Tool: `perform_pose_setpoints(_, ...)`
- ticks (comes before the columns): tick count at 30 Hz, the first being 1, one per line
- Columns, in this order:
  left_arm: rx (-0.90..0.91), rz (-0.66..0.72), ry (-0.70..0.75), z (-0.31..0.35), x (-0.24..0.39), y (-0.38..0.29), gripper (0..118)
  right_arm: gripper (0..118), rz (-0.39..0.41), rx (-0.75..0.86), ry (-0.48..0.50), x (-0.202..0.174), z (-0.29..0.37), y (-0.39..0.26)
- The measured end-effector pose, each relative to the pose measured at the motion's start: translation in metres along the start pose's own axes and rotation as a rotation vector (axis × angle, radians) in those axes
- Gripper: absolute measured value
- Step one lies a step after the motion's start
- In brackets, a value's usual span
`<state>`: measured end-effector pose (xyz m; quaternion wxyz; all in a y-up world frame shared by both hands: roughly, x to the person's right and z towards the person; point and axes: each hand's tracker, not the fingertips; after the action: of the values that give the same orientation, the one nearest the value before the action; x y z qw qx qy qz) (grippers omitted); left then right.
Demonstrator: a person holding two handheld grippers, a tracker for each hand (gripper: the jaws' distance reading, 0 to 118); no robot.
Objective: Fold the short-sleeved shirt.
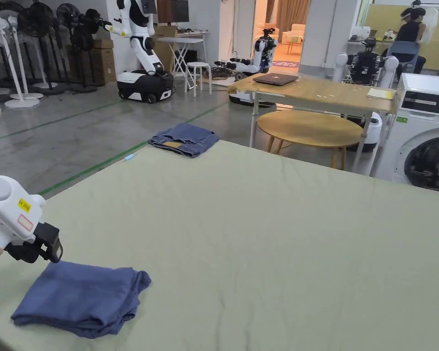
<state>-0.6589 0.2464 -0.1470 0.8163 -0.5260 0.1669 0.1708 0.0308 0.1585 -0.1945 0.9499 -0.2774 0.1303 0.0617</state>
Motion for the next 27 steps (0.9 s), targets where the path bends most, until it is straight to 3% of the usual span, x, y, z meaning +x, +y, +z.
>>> perform_pose_setpoints(5, 0.161, -0.127, -0.091, -0.008, 0.061, -0.027, 44, 0, -0.027, 0.016, -0.008, 0.008, -0.002, 0.001)
perform_pose_setpoints(13, 0.437, -0.281, -0.369, -0.028, 0.222, -0.103, 44, 0, -0.078, 0.094, -0.073, 0.035, 0.006, 0.015)
perform_pose_setpoints(16, 0.559, -0.379, -0.362, -0.032, 0.287, -0.130, 43, 0, -0.102, 0.137, -0.112, 0.049, 0.011, 0.025)
perform_pose_setpoints(20, 0.705, -0.407, -0.376, -0.026, 0.361, -0.156, 43, 0, -0.115, 0.211, -0.155, 0.064, 0.018, 0.038)
perform_pose_setpoints(27, 0.883, -0.405, -0.340, -0.008, 0.423, -0.167, 36, 0, -0.158, 0.335, -0.194, 0.077, 0.031, 0.057)
